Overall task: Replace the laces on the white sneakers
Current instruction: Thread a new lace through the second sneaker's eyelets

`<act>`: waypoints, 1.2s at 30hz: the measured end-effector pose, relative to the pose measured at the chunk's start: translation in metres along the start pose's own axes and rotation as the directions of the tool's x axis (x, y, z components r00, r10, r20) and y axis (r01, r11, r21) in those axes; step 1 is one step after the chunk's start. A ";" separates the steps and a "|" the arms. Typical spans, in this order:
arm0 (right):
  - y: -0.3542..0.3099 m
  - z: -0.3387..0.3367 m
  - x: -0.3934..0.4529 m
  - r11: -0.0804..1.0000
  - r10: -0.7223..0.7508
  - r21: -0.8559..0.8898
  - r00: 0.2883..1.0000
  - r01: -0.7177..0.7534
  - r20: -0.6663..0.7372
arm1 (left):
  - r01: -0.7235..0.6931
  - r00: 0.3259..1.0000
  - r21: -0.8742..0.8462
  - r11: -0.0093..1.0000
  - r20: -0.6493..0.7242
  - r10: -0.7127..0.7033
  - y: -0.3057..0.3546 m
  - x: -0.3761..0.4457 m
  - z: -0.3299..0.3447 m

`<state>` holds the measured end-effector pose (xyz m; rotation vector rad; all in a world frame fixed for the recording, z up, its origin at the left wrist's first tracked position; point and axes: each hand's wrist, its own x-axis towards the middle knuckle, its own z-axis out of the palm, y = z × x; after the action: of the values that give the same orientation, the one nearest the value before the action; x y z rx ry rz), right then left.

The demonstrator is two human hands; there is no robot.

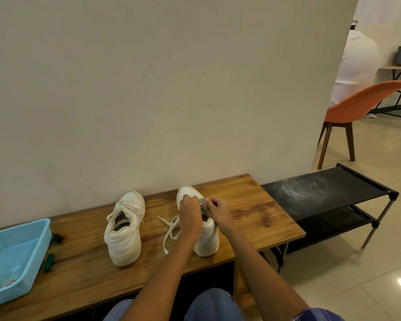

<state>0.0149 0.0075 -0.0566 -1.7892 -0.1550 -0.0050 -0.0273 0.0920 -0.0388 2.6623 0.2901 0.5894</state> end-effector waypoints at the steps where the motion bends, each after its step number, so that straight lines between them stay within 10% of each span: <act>1: 0.001 0.000 0.000 1.000 -0.001 -0.003 1.000 0.001 0.002 | 0.005 1.000 0.005 1.000 0.005 -0.005 0.000 0.000 -0.001; 36: -0.001 0.001 -0.001 0.980 -0.116 -0.162 0.993 0.117 0.014 | -0.030 0.998 0.113 0.993 0.061 0.023 0.002 0.002 -0.009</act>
<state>0.0141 0.0083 -0.0558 -1.9407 -0.2688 -0.1007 -0.0291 0.0941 -0.0303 2.7920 0.2790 0.5154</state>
